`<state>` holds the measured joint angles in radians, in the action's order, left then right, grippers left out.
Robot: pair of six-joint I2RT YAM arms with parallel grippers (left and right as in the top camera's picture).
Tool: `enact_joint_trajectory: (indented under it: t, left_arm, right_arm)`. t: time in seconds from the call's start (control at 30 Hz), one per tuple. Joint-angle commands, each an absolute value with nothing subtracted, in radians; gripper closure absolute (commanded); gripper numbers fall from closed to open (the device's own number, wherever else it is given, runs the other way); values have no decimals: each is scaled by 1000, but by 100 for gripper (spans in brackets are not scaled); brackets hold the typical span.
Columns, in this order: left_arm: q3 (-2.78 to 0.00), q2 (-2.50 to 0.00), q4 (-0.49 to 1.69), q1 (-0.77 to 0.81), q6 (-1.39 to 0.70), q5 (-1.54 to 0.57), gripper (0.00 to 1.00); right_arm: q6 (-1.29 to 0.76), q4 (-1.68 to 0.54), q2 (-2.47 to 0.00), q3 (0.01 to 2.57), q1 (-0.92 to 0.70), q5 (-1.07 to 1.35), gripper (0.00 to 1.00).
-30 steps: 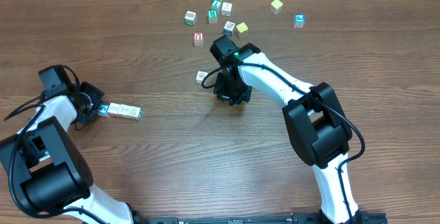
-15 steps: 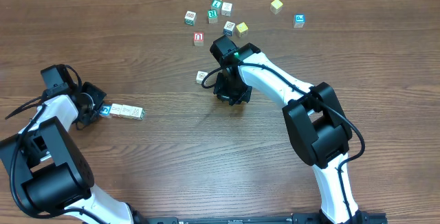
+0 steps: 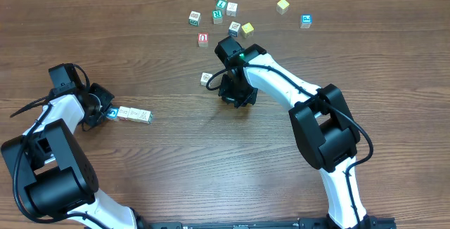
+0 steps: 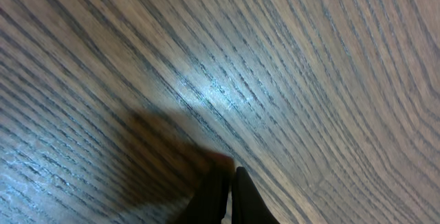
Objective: Form a horizontal line
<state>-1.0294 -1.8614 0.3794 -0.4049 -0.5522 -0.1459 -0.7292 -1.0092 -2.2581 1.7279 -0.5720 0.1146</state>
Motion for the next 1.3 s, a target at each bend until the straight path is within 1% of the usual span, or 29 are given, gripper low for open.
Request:
enact_joint_trajectory:
  t: [0.0,0.03,0.07,0.13,0.17,0.37,0.47,0.57,0.8,0.9,0.97,1.27]
  left_arm:
    - [-979,-1911,440,-389,-561,-120,96]
    - [-979,-1911,442,-389,-561,-120,96]
    - [-979,-1911,443,-389,-561,-120,96]
    - [-979,-1911,447,-389,-561,-120,96]
    - [-979,-1911,447,-389,-558,-120,96]
    - [-979,-1911,445,-389,-556,-119,96]
    - [-979,-1911,446,-389,-526,-119,96]
    - [-979,-1911,457,-389,-501,-96,96]
    - [-979,-1911,479,-391,-501,-41,96]
    - [-979,-1911,487,-392,-493,-40,96]
    - [-979,-1911,497,-392,-493,-33,96]
    - [-979,-1911,566,-392,-493,36,96]
  right_arm:
    - [-728,-989,-2274,1715,-577,79,80]
    - [-728,-989,-2274,1715,-577,79,80]
    - [-728,-989,-2274,1715,-577,80,83]
    - [-728,-993,-2274,1715,-577,97,90]
    - [-728,-994,-2274,1715,-577,119,96]
    - [-728,-992,-2274,1715,-577,348,96]
    - [-736,-954,-2274,1715,-582,499,96]
    - [-765,-899,-2274,1715,-608,582,96]
    - [-795,-748,-2274,1715,-734,585,96]
    - [-862,-689,-2277,1715,-776,545,96]
    - [-909,-685,-2284,1715,-801,515,96]
    - [-978,-714,-2288,1715,-862,333,96]
